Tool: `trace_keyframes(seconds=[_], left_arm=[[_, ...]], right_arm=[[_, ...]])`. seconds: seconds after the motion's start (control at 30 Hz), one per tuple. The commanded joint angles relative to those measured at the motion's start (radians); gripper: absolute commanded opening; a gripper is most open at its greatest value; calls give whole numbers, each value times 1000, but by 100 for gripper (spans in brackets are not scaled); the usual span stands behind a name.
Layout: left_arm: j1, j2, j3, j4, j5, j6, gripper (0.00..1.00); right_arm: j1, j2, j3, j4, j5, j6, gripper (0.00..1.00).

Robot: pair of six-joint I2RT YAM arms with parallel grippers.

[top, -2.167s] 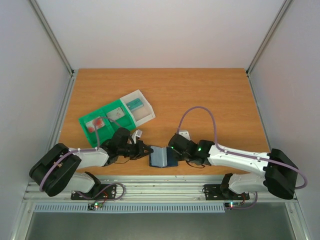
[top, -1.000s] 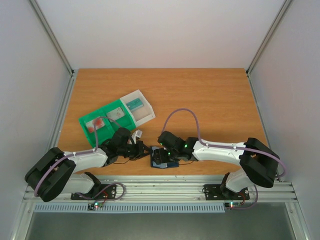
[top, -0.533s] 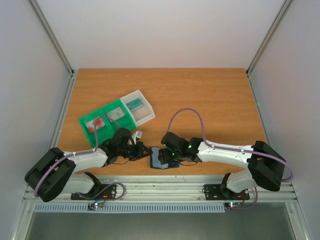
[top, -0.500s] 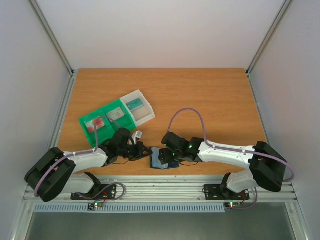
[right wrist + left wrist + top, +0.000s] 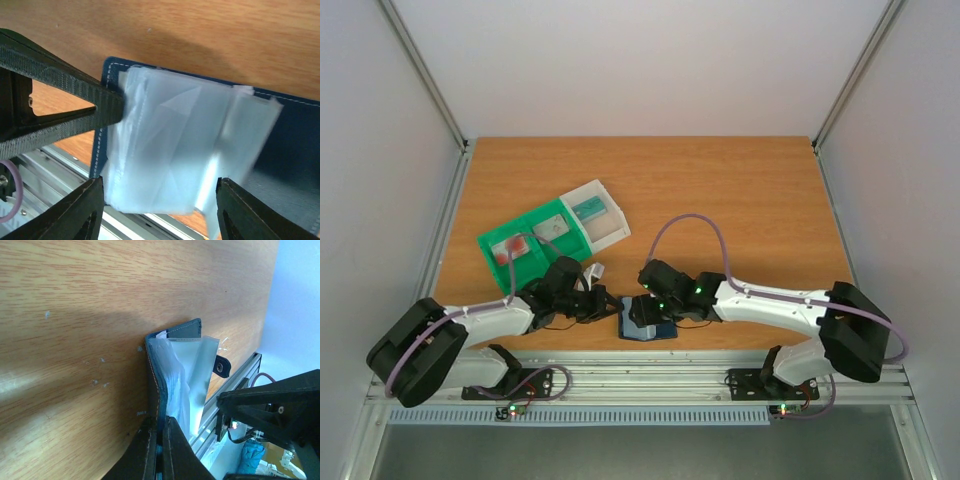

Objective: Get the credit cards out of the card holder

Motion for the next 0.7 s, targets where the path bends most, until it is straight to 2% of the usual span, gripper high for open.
trace_keyframes(seconds=[0.0, 0.17, 0.27, 0.47, 0.67], left_arm=[[-4, -26, 20, 0, 6, 20, 1], [-4, -33, 19, -5, 6, 20, 2], [-3, -33, 16, -5, 4, 21, 6], [-4, -35, 10, 17, 15, 16, 13], [-4, -31, 3, 57, 31, 0, 13]], right_arm=[[17, 68, 56, 46, -47, -7, 64], [17, 126, 61, 32, -9, -4, 60], [17, 141, 47, 30, 20, 1, 56], [17, 161, 33, 37, 38, 3, 53], [17, 142, 11, 27, 82, 16, 45]])
